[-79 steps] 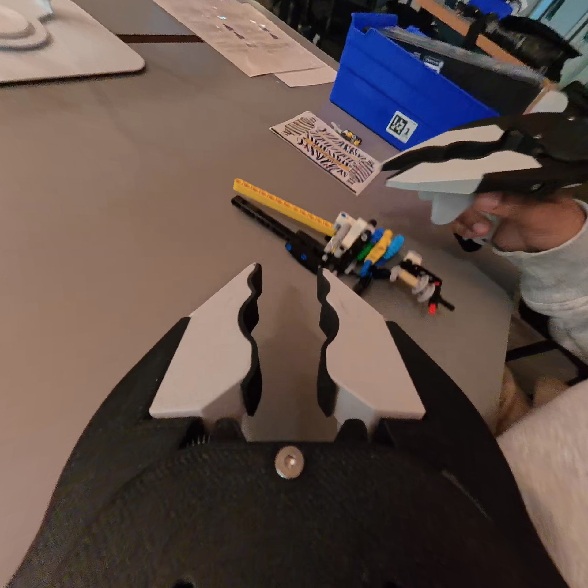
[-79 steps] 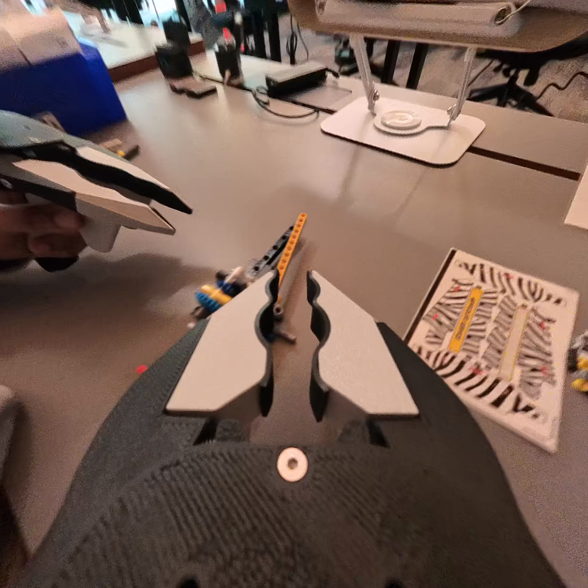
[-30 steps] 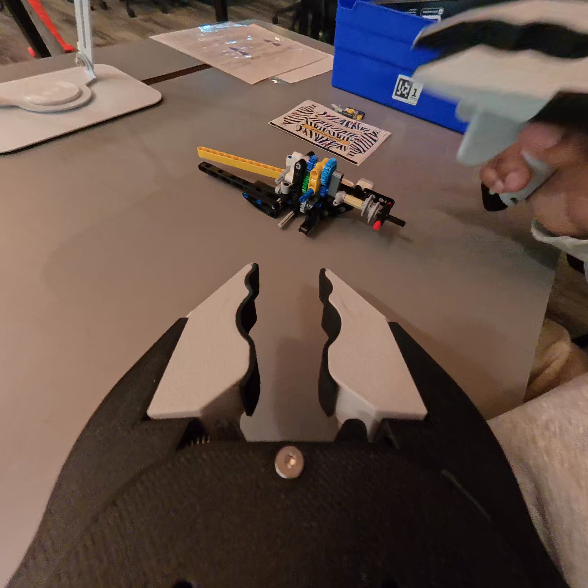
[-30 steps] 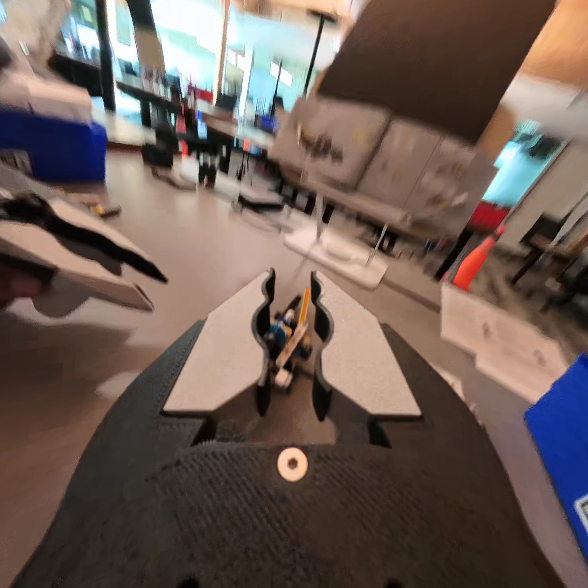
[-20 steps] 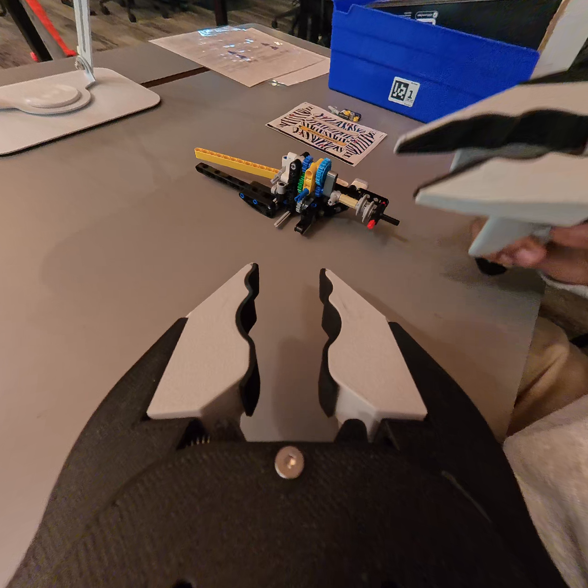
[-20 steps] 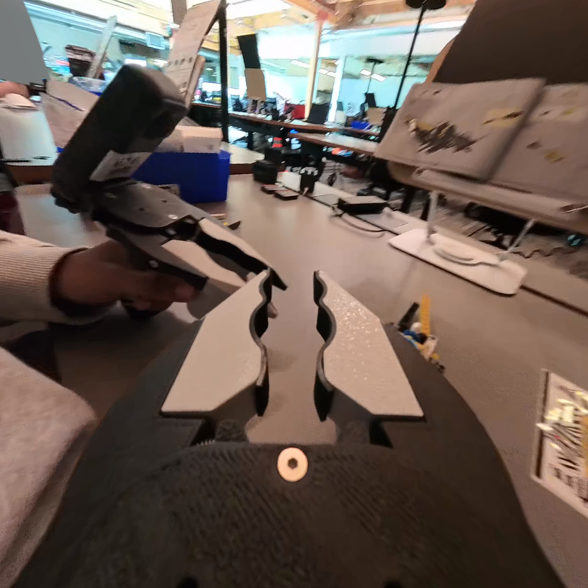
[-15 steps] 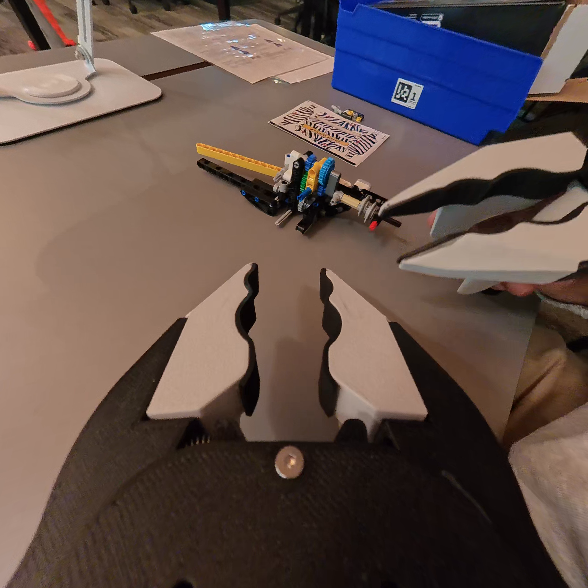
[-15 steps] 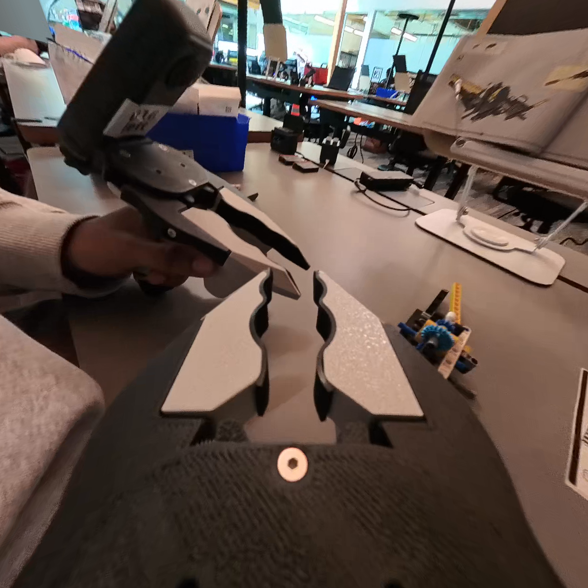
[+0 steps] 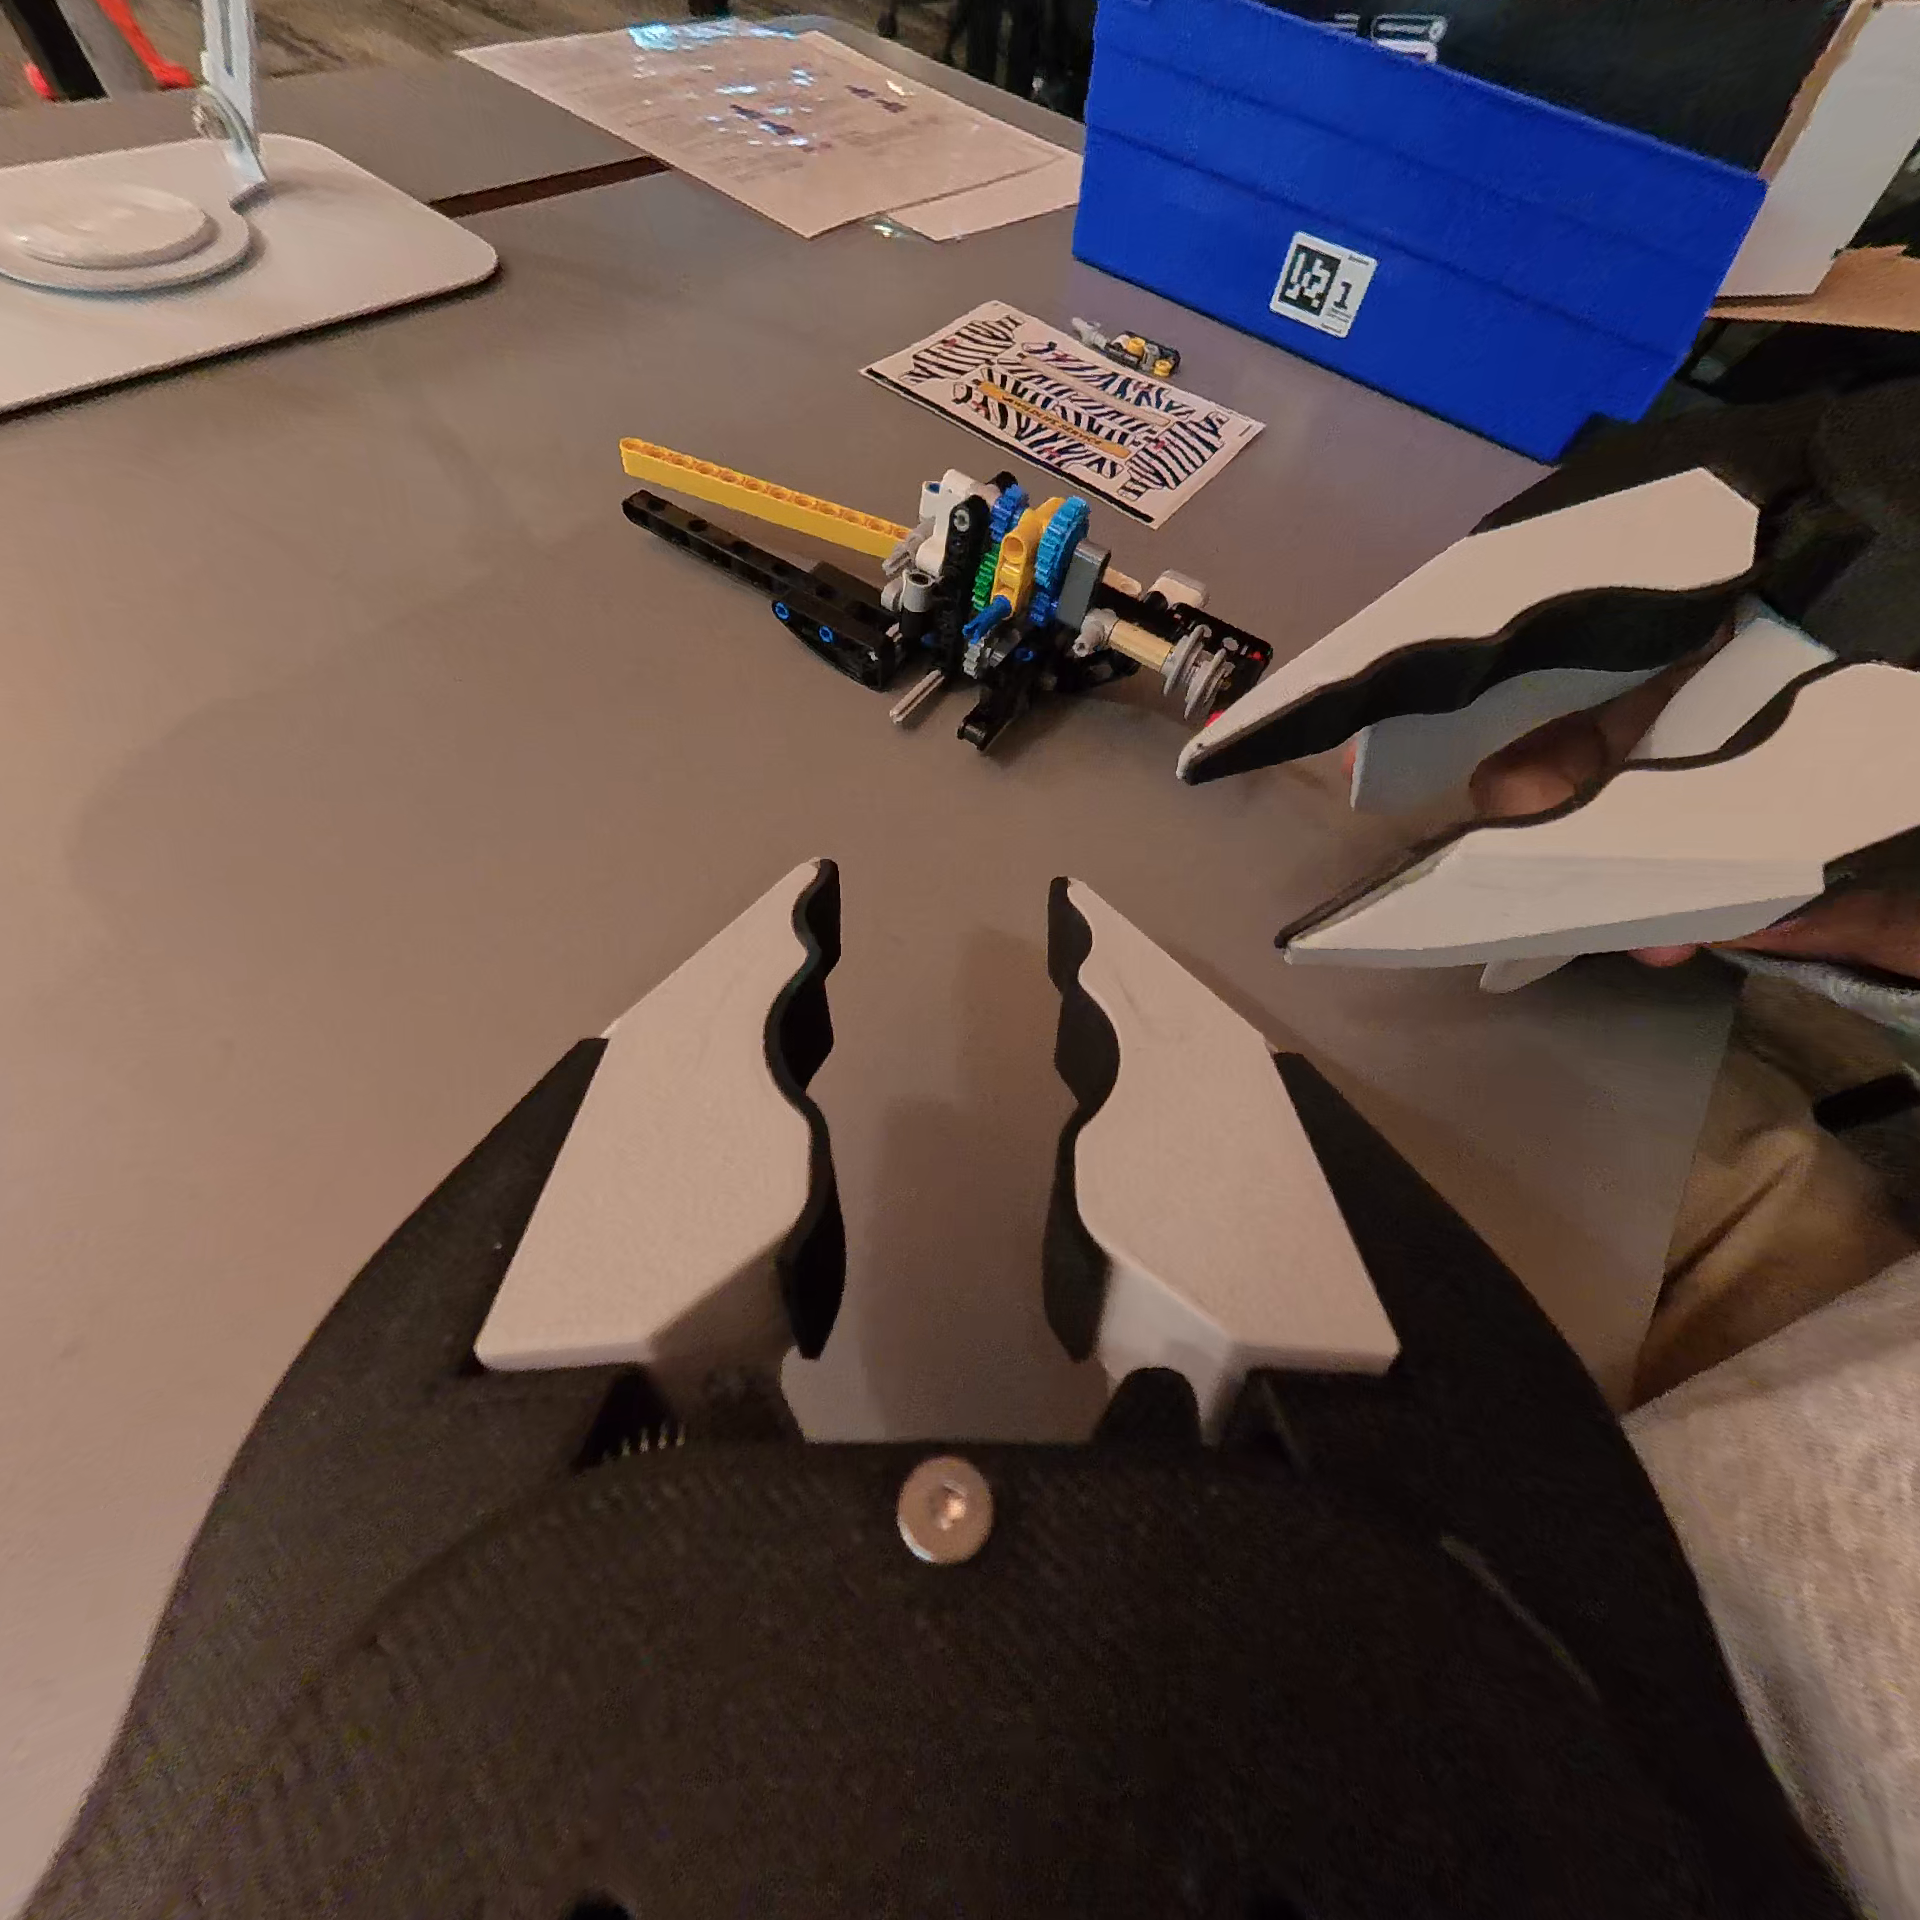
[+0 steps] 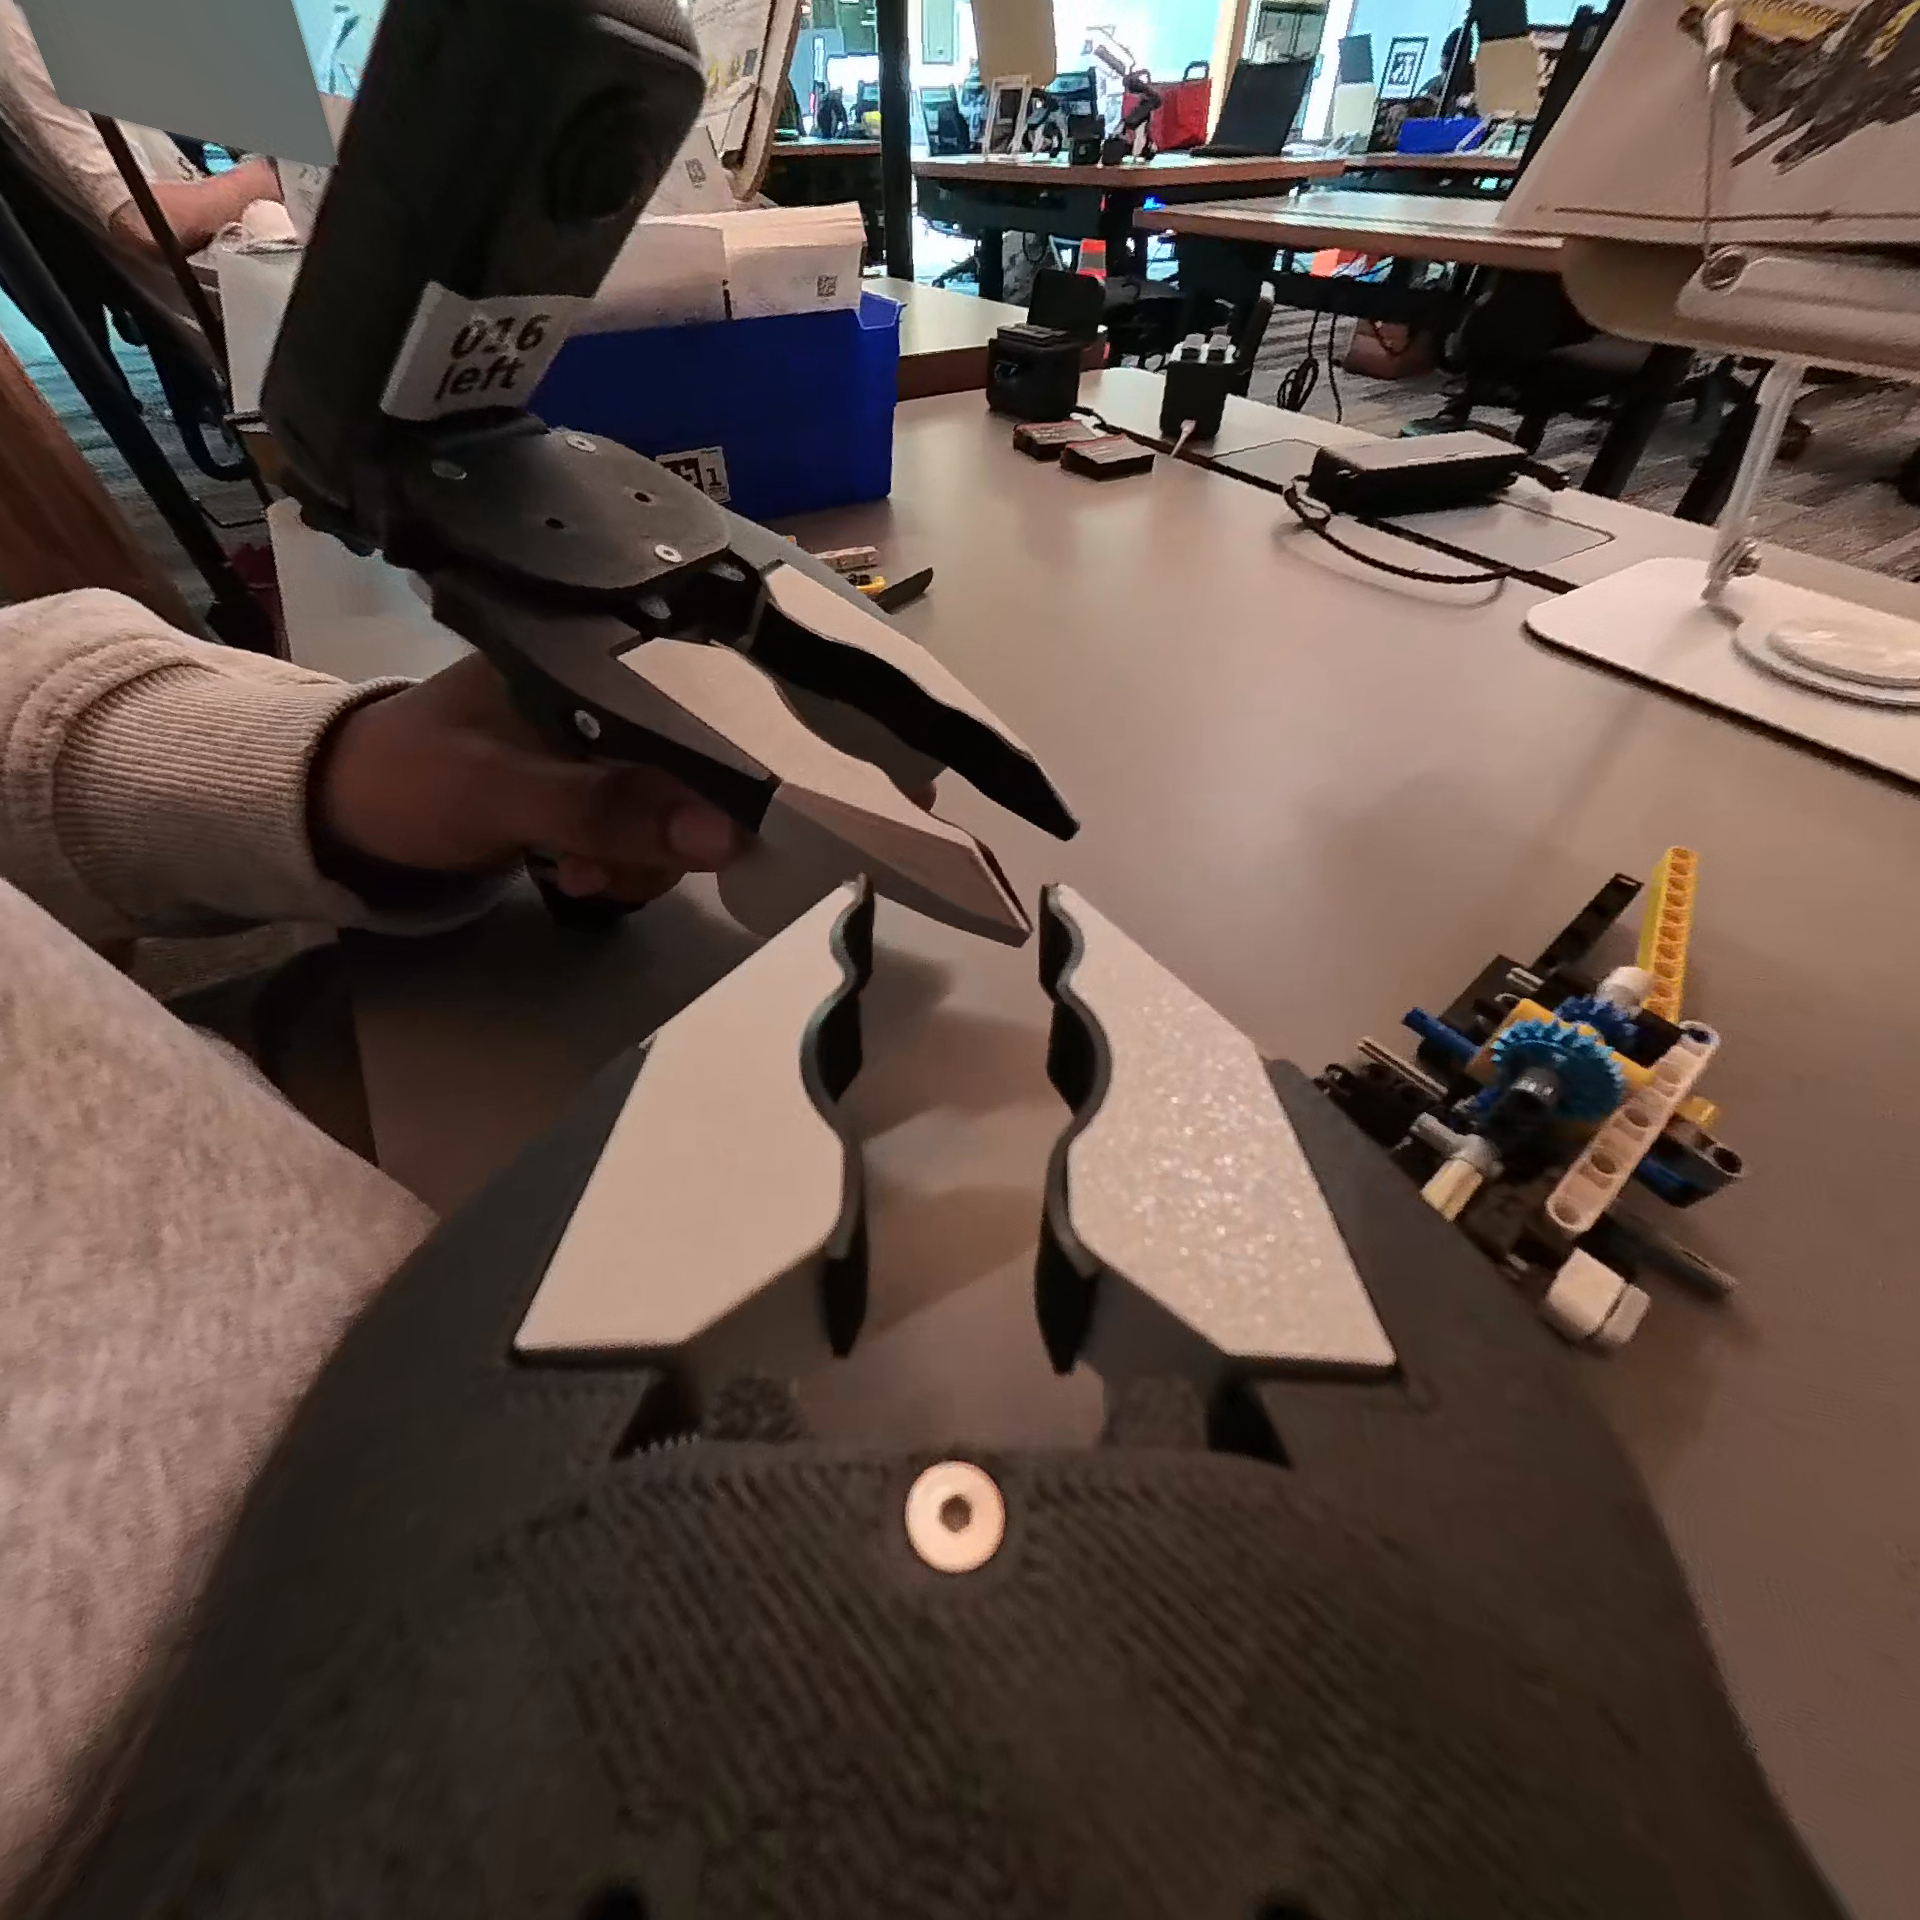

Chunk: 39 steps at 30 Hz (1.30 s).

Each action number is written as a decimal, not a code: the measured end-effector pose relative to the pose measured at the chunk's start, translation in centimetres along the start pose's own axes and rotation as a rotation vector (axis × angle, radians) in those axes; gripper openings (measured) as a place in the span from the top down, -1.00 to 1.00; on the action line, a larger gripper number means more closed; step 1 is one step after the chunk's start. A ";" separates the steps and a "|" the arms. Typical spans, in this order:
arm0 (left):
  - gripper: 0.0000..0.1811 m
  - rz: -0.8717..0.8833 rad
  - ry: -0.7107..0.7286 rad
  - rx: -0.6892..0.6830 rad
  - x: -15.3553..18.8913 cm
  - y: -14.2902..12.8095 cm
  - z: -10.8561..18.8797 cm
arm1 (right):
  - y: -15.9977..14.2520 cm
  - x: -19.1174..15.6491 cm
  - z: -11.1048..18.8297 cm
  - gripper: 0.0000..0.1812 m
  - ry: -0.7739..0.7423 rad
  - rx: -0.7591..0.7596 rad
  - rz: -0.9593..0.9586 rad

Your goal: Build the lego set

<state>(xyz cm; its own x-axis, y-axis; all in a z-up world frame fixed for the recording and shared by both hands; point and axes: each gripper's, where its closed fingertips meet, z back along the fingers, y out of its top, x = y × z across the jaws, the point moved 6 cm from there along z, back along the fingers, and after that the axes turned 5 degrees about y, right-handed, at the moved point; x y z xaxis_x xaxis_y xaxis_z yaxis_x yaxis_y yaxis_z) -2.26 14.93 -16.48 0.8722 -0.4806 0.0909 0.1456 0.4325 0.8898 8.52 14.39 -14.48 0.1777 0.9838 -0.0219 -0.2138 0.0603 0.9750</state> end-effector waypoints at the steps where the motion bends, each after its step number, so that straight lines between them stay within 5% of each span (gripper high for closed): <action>1: 0.57 0.008 -0.004 -0.003 -0.1 0.0 0.0 | 0.0 0.0 0.0 0.66 0.004 -0.004 0.000; 7: 0.59 0.044 0.018 -0.036 -1.5 -0.1 0.7 | -0.2 -0.2 -0.2 0.65 0.021 -0.022 0.008; 11: 0.69 0.080 0.266 0.049 -6.9 1.8 7.0 | -0.3 -0.1 -0.3 0.64 0.032 -0.034 -0.009; 14: 0.64 0.140 0.423 -0.092 -11.6 -1.1 12.1 | -0.2 0.0 -0.2 0.65 0.038 -0.023 -0.025; 17: 0.61 0.299 0.405 -0.141 -14.2 -4.0 15.0 | -0.2 0.2 -0.3 0.65 0.047 -0.030 -0.043; 23: 0.53 0.284 0.428 -0.352 -15.2 -6.7 14.5 | -0.5 0.1 -0.6 0.65 0.054 -0.064 -0.044; 39: 0.71 0.250 0.460 -0.414 -15.4 -7.3 12.9 | -0.5 0.4 -0.6 0.65 0.053 -0.063 -0.064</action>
<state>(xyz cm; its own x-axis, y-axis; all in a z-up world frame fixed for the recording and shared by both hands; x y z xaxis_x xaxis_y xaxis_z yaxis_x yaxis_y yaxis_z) -22.75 9.35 -18.64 0.9999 0.0071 -0.0100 0.0005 0.7899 0.6133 8.14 14.83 -15.09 0.1419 0.9851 -0.0970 -0.2640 0.1321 0.9554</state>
